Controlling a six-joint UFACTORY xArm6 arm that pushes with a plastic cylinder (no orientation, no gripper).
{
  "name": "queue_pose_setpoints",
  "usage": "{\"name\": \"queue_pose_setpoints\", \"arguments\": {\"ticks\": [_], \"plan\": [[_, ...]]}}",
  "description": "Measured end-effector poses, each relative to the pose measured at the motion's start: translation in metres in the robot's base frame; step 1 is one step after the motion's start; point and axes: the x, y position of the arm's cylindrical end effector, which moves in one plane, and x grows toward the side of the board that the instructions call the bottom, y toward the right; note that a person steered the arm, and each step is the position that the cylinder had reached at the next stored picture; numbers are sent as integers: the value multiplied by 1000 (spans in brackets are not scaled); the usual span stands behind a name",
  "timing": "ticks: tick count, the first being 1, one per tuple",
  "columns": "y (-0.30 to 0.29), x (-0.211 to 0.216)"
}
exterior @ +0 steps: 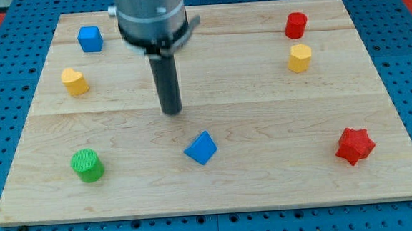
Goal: Move the green circle parallel to the bottom of the blue cube
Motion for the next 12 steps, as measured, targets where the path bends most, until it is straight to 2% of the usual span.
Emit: {"name": "queue_pose_setpoints", "arguments": {"ticks": [1, 3, 4, 5, 6, 7, 8, 10, 11, 12], "plan": [[9, -55], [-8, -159], [27, -124], [97, -83], [122, -111], [203, -117], [221, -111], [225, -56], [225, -47], [198, -74]]}}
